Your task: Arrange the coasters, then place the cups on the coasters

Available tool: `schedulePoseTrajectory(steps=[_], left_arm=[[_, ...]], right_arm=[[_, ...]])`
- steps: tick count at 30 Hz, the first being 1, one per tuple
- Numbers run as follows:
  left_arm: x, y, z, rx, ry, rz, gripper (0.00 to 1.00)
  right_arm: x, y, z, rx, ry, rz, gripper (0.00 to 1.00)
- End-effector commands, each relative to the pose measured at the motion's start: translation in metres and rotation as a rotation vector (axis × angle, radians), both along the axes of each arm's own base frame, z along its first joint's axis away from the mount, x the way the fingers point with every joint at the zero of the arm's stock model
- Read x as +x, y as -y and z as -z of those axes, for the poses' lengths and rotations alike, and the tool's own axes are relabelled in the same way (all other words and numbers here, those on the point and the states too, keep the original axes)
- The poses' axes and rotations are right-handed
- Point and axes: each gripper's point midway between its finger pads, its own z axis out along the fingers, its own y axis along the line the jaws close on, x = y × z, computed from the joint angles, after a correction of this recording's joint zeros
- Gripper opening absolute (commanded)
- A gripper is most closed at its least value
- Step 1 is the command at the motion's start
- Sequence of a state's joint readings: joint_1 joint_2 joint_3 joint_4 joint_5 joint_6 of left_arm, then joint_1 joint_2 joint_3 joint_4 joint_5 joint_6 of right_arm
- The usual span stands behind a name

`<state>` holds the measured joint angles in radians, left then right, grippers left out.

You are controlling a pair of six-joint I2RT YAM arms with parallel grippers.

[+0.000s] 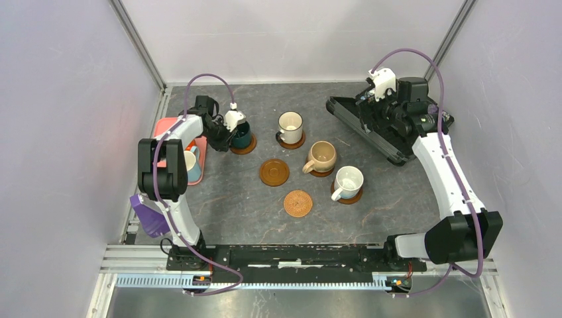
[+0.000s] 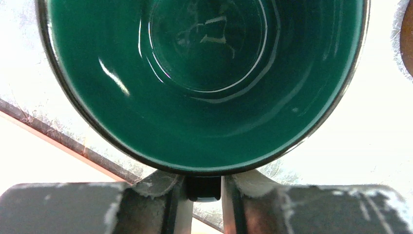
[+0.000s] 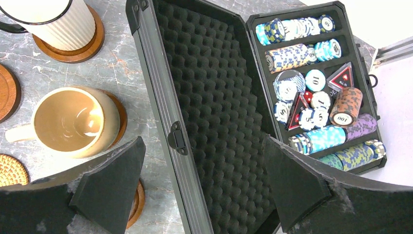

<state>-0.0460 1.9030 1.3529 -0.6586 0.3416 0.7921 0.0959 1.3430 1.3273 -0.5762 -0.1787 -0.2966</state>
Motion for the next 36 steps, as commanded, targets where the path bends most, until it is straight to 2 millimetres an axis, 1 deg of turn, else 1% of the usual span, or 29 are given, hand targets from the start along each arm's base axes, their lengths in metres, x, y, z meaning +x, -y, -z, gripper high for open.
schedulePoseTrajectory(steps=[1, 7, 12, 14, 15, 16, 17, 20, 23, 24, 26, 27, 30, 32, 33, 35, 36], left_arm=[[0.008, 0.002, -0.016, -0.011, 0.041, 0.017, 0.33], [0.002, 0.0, -0.013, 0.001, 0.023, 0.018, 0.39], [-0.002, -0.002, -0.022, 0.008, 0.008, 0.004, 0.47], [-0.005, -0.004, -0.029, 0.006, 0.003, -0.006, 0.54], [-0.006, -0.005, -0.035, 0.003, 0.004, -0.006, 0.61], [-0.01, -0.006, -0.039, 0.003, -0.006, -0.008, 0.65], [-0.012, -0.008, -0.046, 0.008, -0.009, -0.01, 0.71], [-0.021, -0.017, -0.064, -0.001, -0.031, -0.04, 0.75], [-0.022, -0.041, -0.085, -0.029, -0.024, -0.123, 0.75], [-0.02, -0.047, -0.094, -0.04, -0.013, -0.149, 0.76], [-0.01, -0.067, -0.111, -0.043, 0.024, -0.218, 0.76], [-0.001, -0.08, -0.119, -0.026, 0.053, -0.264, 0.76], [0.028, -0.118, -0.131, 0.042, 0.106, -0.389, 0.75], [0.046, -0.132, -0.128, 0.07, 0.092, -0.436, 0.67], [0.052, -0.138, -0.125, 0.087, 0.077, -0.459, 0.62], [0.064, -0.145, -0.116, 0.106, 0.049, -0.484, 0.53], [0.068, -0.147, -0.115, 0.11, 0.047, -0.488, 0.5]], right_arm=[[0.009, 0.0, -0.013, 0.0, 0.053, -0.006, 0.98], [0.009, -0.002, -0.013, 0.004, 0.052, -0.012, 0.98], [0.009, -0.001, -0.015, 0.0, 0.055, -0.012, 0.98], [0.009, -0.001, -0.014, -0.001, 0.053, -0.013, 0.98], [0.008, 0.0, -0.015, -0.003, 0.056, -0.014, 0.98], [0.007, 0.0, -0.015, -0.005, 0.055, -0.013, 0.98], [0.007, 0.0, -0.016, -0.007, 0.058, -0.013, 0.98], [0.005, 0.001, -0.017, -0.013, 0.062, -0.016, 0.98], [0.005, 0.001, -0.018, -0.019, 0.064, -0.02, 0.98], [0.005, 0.001, -0.018, -0.018, 0.066, -0.022, 0.98], [0.005, -0.001, -0.018, -0.014, 0.064, -0.029, 0.98], [0.006, -0.002, -0.018, -0.008, 0.063, -0.031, 0.98], [0.008, -0.006, -0.017, 0.015, 0.056, -0.042, 0.98], [0.01, -0.009, -0.015, 0.031, 0.049, -0.046, 0.98], [0.011, -0.01, -0.014, 0.037, 0.046, -0.047, 0.98], [0.012, -0.012, -0.014, 0.046, 0.041, -0.05, 0.98], [0.013, -0.012, -0.013, 0.046, 0.037, -0.051, 0.98]])
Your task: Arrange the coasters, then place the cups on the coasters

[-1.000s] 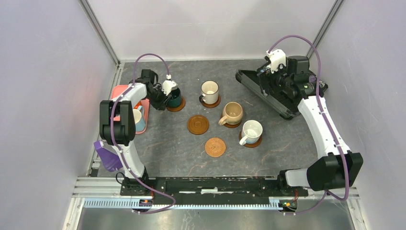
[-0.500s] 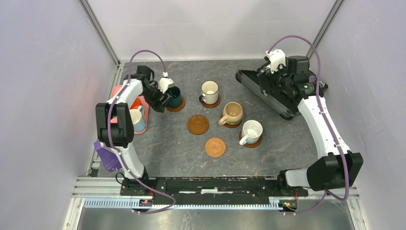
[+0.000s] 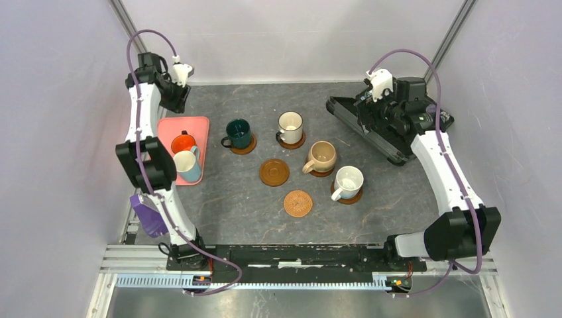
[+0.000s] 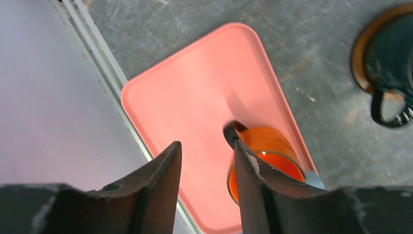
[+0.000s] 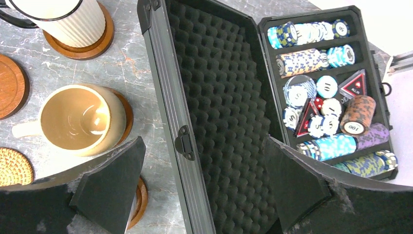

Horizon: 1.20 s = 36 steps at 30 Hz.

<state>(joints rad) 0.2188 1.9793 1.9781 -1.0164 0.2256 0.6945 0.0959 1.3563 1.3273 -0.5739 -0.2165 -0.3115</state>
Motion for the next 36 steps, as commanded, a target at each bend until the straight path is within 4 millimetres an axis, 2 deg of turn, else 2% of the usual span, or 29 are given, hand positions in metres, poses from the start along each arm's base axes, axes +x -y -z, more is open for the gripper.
schedulePoseTrajectory(steps=[1, 9, 11, 14, 19, 25, 29, 36], left_arm=[[0.01, -0.008, 0.032, 0.004, -0.119, -0.093, 0.48], [0.012, -0.007, 0.071, -0.012, -0.18, -0.097, 0.45], [0.009, -0.012, 0.079, 0.003, -0.202, -0.114, 0.45], [0.004, -0.026, 0.087, 0.027, -0.217, -0.145, 0.43], [-0.011, -0.054, 0.094, 0.061, -0.248, -0.176, 0.35], [-0.03, -0.08, 0.089, 0.078, -0.257, -0.221, 0.33], [-0.052, -0.091, 0.085, 0.066, -0.286, -0.232, 0.35], [-0.083, -0.119, 0.054, 0.063, -0.261, -0.172, 0.46]], right_arm=[[0.012, -0.006, -0.018, 0.039, 0.047, -0.01, 0.98], [0.011, -0.006, -0.015, 0.042, 0.04, -0.006, 0.98], [0.011, -0.005, -0.016, 0.041, 0.042, -0.005, 0.98], [0.012, -0.005, -0.019, 0.038, 0.049, -0.005, 0.98], [0.014, -0.004, -0.021, 0.029, 0.054, -0.003, 0.98], [0.015, -0.005, -0.019, 0.036, 0.05, -0.005, 0.98], [0.015, -0.005, -0.018, 0.033, 0.051, -0.008, 0.98], [0.011, -0.005, -0.014, 0.026, 0.045, -0.016, 0.98]])
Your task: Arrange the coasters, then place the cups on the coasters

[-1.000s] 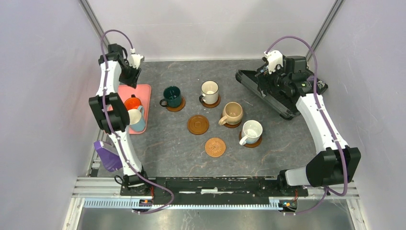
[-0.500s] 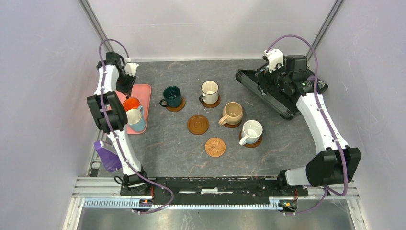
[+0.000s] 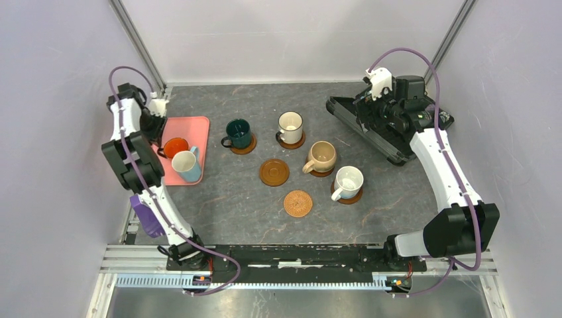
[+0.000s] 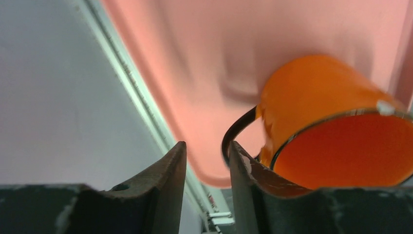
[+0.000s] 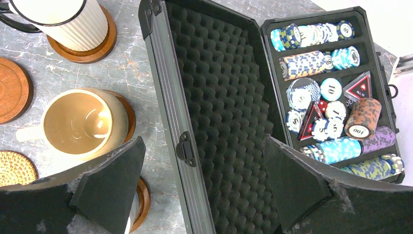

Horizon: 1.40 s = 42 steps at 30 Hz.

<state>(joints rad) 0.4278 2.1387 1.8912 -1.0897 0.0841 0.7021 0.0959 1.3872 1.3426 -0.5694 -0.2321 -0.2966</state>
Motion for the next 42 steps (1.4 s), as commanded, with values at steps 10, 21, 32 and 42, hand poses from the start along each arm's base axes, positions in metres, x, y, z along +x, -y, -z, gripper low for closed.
schedulePoseTrajectory(steps=[10, 21, 32, 42], left_arm=[[-0.047, -0.005, -0.05, -0.009, 0.117, 0.487, 0.7], [-0.055, 0.012, -0.04, -0.115, 0.183, 0.872, 0.81], [-0.052, 0.023, -0.015, -0.132, 0.16, 1.022, 0.89], [-0.038, 0.019, 0.014, -0.097, 0.119, 1.066, 0.89]], right_arm=[[0.006, -0.005, -0.019, 0.027, 0.059, -0.025, 0.98], [-0.001, -0.003, -0.022, 0.017, 0.062, -0.024, 0.98], [-0.003, -0.003, -0.01, 0.016, 0.032, -0.024, 0.98], [-0.004, -0.001, 0.004, -0.002, 0.0, -0.02, 0.98]])
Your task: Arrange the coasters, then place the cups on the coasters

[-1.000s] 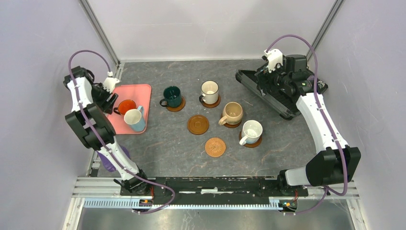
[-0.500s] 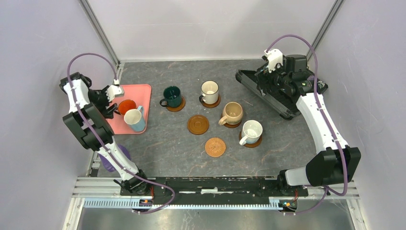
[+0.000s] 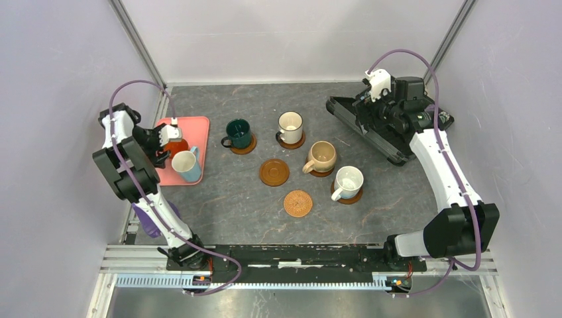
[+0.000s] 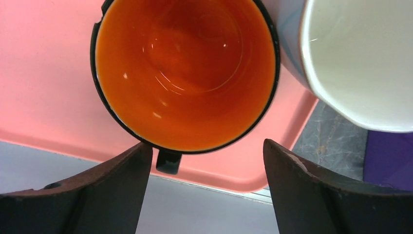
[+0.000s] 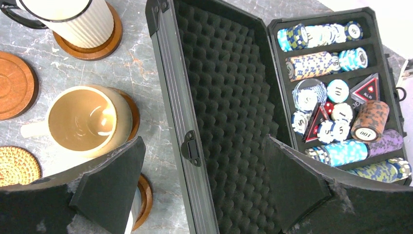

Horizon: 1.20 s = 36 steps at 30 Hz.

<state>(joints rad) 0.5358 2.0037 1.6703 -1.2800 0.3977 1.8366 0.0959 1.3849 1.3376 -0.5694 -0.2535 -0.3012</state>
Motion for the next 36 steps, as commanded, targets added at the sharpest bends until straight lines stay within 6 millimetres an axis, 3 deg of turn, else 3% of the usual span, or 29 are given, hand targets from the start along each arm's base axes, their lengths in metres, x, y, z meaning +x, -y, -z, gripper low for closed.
schedulePoseTrajectory(steps=[1, 7, 18, 25, 28, 34, 36], left_arm=[[0.016, -0.009, 0.013, 0.032, 0.029, 0.042, 0.89], [0.02, -0.01, 0.027, 0.009, 0.016, -0.021, 0.83], [0.024, 0.013, 0.023, -0.139, 0.007, -0.237, 0.45], [0.023, 0.012, 0.026, -0.148, -0.017, -0.325, 0.3], [0.024, 0.016, 0.023, -0.17, -0.024, -0.367, 0.24], [0.027, 0.015, 0.007, -0.182, -0.013, -0.443, 0.03], [0.032, 0.013, -0.002, -0.185, -0.004, -0.495, 0.02]], right_arm=[[-0.003, 0.003, 0.005, -0.013, 0.0, 0.0, 0.98], [-0.004, 0.006, 0.006, -0.028, 0.0, 0.007, 0.98], [-0.003, 0.007, 0.009, -0.027, 0.0, 0.01, 0.98], [-0.002, 0.006, 0.009, -0.026, 0.003, 0.008, 0.98], [-0.001, 0.006, 0.009, -0.026, 0.005, 0.009, 0.98], [0.0, 0.006, 0.007, -0.027, 0.015, 0.006, 0.98], [0.0, 0.005, 0.005, -0.025, 0.02, 0.004, 0.98]])
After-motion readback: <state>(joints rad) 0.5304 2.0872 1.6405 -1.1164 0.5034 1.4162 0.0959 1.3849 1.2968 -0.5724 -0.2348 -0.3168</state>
